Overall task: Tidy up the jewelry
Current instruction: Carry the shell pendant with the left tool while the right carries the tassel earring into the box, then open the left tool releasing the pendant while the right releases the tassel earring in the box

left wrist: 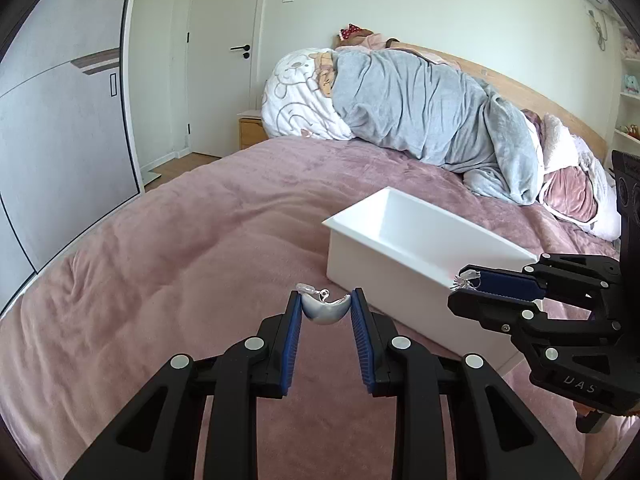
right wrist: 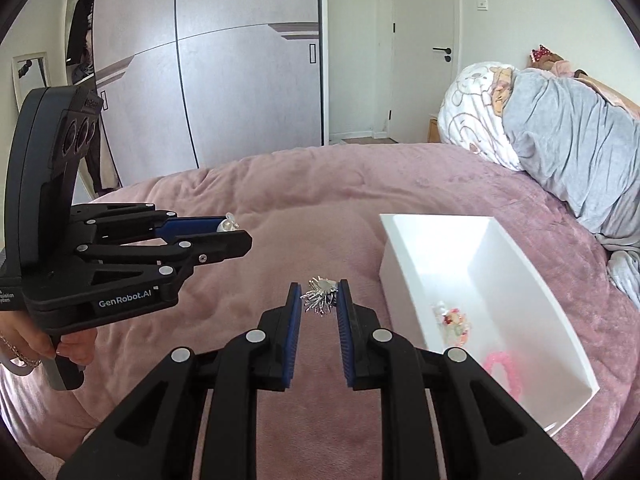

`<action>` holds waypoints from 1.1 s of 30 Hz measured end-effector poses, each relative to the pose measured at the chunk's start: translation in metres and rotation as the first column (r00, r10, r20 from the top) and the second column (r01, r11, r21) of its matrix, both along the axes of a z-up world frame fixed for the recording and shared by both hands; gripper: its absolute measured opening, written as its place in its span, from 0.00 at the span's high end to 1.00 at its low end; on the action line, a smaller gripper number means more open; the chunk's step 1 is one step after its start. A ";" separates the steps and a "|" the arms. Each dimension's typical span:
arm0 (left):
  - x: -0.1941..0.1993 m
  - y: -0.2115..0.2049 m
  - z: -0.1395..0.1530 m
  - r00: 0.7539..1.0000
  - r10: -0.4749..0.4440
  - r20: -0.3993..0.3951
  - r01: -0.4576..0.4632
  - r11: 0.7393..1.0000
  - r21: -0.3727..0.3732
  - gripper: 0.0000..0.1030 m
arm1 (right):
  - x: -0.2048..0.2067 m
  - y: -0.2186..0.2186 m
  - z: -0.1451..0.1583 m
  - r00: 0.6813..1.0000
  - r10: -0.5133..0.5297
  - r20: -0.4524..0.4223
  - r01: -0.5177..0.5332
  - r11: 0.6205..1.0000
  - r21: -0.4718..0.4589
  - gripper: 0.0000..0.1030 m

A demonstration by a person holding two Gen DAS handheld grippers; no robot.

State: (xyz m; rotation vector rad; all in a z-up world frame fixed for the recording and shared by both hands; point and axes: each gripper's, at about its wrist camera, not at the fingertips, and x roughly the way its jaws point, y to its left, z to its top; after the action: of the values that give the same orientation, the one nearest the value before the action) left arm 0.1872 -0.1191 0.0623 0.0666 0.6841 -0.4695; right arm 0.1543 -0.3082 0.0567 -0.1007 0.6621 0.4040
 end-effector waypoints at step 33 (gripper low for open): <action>0.081 -0.216 -0.037 0.976 -0.144 -0.162 0.170 0.972 0.161 0.71 | 0.032 -0.170 -0.043 0.946 -0.271 -0.176 0.273 0.962 -0.014 0.82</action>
State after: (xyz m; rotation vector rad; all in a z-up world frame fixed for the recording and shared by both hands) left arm 0.2682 -0.3354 0.0250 0.2545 0.8703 -0.5707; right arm 0.1866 -0.4777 0.0140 0.0374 0.8368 0.1501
